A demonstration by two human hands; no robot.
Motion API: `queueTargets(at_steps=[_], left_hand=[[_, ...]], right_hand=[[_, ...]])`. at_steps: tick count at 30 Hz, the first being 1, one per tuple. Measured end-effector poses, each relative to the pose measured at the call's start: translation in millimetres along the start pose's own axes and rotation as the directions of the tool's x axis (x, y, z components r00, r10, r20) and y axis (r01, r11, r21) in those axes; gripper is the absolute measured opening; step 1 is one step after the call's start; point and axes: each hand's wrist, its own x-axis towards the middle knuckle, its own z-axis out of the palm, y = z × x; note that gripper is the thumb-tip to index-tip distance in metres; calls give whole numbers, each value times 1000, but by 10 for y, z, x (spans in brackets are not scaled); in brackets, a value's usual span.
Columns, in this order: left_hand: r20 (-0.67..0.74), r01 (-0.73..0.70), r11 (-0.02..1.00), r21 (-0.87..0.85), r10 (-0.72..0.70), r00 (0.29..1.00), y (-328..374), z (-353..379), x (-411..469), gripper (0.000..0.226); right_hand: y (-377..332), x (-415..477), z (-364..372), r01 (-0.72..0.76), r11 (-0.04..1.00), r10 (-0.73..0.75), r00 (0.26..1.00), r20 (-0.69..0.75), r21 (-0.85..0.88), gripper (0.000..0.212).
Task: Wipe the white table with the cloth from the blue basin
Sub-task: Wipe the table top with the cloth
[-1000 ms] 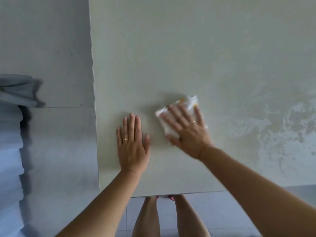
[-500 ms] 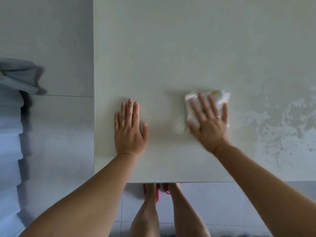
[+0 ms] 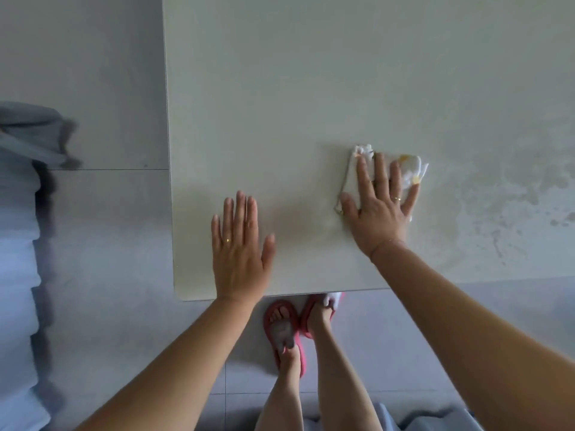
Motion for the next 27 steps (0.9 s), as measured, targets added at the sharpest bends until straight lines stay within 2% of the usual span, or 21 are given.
queueTargets(at_steps=[1,2,4,7,8,9,10,12,14,15,16,17,19,21,22,24,25,27], left_hand=[[28,-14,1000,5,14,1000,12,32,-185,62],[49,-23,1000,20,22,999,9,76,-323,62],[44,-20,999,51,18,999,-16,145,-432,59],[20,-29,999,27,29,999,-50,172,-417,56],[15,-32,999,18,32,999,-57,171,-416,55],[14,-31,999,9,31,999,-61,171,-417,55],[15,-30,1000,3,30,999,-60,167,-420,55],[18,-25,1000,6,25,1000,-43,156,-426,56],[17,-15,1000,12,15,1000,-30,158,-427,56],[16,-14,1000,14,14,1000,-27,164,-428,56],[19,-13,1000,15,13,1000,-30,166,-432,56],[26,-13,1000,17,12,1000,-32,167,-429,56],[44,-16,1000,18,15,999,-40,155,-423,56],[37,-16,1000,17,15,999,-38,146,-418,57],[31,-19,1000,19,18,999,-37,145,-424,57],[15,-26,1000,17,25,1000,-37,154,-435,57],[8,-26,999,20,26,1000,-35,161,-437,57],[-4,-24,999,26,24,1000,-26,175,-436,57]], right_hand=[[-154,-130,59,-51,998,51,999,-8,21,66],[-317,-314,129,-36,999,36,999,6,23,67],[-570,-759,297,148,989,-148,988,35,-3,68],[-501,-1140,398,468,880,-464,883,66,-78,68],[-361,-1088,378,528,842,-524,849,66,-108,69],[-201,-1026,346,530,836,-527,848,61,-143,68],[-31,-955,300,472,866,-471,881,51,-163,67],[198,-859,209,209,971,-208,978,24,-118,65],[82,-923,237,-59,998,59,998,-26,-30,65],[-104,-1014,290,-131,991,131,991,-25,1,66],[-322,-1132,352,-120,993,120,993,-5,23,67],[-528,-1265,416,-32,999,31,999,23,26,67],[-744,-1513,512,243,970,-242,966,87,-5,63],[-528,-1469,461,421,905,-415,904,102,-56,59],[-308,-1388,402,436,897,-429,899,90,-81,59],[245,-1202,255,288,951,-283,957,61,-112,61],[510,-1100,165,141,986,-136,989,65,-88,61],[786,-977,38,-157,987,158,986,53,-26,63]])
